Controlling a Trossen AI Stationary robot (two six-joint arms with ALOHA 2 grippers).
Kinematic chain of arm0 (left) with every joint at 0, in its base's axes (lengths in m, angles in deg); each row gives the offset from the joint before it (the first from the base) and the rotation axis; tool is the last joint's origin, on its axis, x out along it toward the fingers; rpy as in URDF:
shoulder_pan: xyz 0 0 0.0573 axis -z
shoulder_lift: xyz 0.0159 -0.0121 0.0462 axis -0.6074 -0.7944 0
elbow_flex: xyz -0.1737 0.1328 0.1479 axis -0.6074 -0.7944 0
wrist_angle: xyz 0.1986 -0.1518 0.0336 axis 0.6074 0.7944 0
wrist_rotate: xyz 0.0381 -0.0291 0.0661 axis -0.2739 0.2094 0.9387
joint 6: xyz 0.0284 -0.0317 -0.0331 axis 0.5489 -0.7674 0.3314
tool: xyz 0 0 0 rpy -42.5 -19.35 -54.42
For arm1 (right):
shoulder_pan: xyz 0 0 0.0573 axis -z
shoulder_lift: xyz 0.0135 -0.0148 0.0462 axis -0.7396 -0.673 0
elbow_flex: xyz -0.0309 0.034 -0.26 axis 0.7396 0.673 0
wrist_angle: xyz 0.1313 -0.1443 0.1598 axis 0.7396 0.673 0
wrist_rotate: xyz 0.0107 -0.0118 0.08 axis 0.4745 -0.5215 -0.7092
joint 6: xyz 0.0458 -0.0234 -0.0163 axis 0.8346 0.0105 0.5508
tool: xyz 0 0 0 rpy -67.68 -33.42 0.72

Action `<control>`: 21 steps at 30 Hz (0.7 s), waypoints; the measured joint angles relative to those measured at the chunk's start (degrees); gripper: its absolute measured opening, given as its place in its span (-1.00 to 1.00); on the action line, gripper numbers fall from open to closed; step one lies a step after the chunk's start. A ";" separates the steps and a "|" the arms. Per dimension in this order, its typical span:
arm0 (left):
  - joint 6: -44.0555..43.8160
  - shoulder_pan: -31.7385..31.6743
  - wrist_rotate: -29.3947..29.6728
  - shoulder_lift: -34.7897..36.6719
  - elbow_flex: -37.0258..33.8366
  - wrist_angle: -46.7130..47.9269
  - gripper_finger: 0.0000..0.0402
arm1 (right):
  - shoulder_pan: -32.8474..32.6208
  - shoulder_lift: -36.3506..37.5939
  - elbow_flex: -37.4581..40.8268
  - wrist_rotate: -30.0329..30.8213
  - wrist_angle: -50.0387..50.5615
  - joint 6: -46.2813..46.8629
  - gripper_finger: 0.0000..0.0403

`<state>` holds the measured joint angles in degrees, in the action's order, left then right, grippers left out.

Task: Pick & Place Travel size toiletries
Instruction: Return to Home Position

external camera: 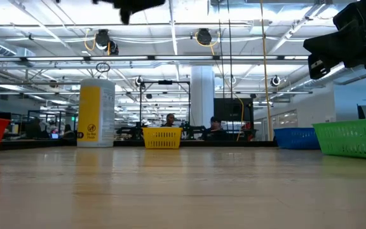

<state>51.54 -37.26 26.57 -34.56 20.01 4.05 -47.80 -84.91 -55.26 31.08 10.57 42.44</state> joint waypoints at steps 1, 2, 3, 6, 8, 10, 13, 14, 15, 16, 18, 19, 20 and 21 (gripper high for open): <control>0.22 0.00 -0.10 1.33 -0.32 3.75 -0.84 | 0.00 0.00 0.00 0.00 0.01 0.00 -0.99; -0.85 -0.02 -0.10 3.13 -1.15 7.47 -0.84 | -0.02 0.01 0.00 -0.01 0.02 0.00 -0.99; -3.18 -0.01 -0.11 4.92 -2.21 9.67 -0.84 | 0.00 0.01 0.00 0.00 0.00 0.00 -0.99; -12.49 0.16 -0.10 10.41 -7.46 11.72 -0.84 | 0.00 0.01 0.00 0.00 0.00 0.00 -0.99; -15.04 0.26 0.01 15.88 -12.71 12.74 -0.84 | -0.01 0.01 0.02 0.00 0.00 0.00 -0.99; -14.91 0.31 0.24 22.16 -17.79 8.93 -0.84 | -0.02 0.01 0.04 0.00 0.00 0.00 -0.99; -13.24 0.29 -0.44 31.06 -26.75 1.46 -0.84 | 0.00 0.01 0.04 0.00 0.00 0.00 -0.99; -12.87 0.26 -1.29 33.50 -29.69 -1.96 -0.84 | 0.00 0.01 0.04 -0.01 0.00 0.00 -0.99; -12.46 0.26 -2.48 35.80 -32.57 -5.31 -0.84 | 0.00 0.01 0.04 0.00 0.00 0.00 -0.99; -11.75 0.27 -3.86 37.91 -35.19 -7.78 -0.84 | 0.00 0.00 0.04 0.00 0.00 0.00 -0.99; -9.50 0.39 -6.64 42.29 -39.77 -10.79 -0.84 | -0.01 0.01 0.04 -0.01 0.00 0.00 -0.99; -8.16 0.58 -7.97 44.46 -41.53 -11.30 -0.84 | 0.00 0.01 0.04 0.00 0.00 0.00 -0.99; -6.84 0.88 -8.90 46.66 -43.11 -11.47 -0.84 | 0.00 -0.01 0.04 -0.01 0.00 0.00 -0.99; -5.88 1.25 -9.46 48.58 -44.48 -11.27 -0.84 | 0.00 0.01 0.04 0.00 0.00 0.00 -0.99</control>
<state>45.66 -36.01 17.11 14.03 -24.47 -7.22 -47.80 -84.90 -55.22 31.08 10.57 42.44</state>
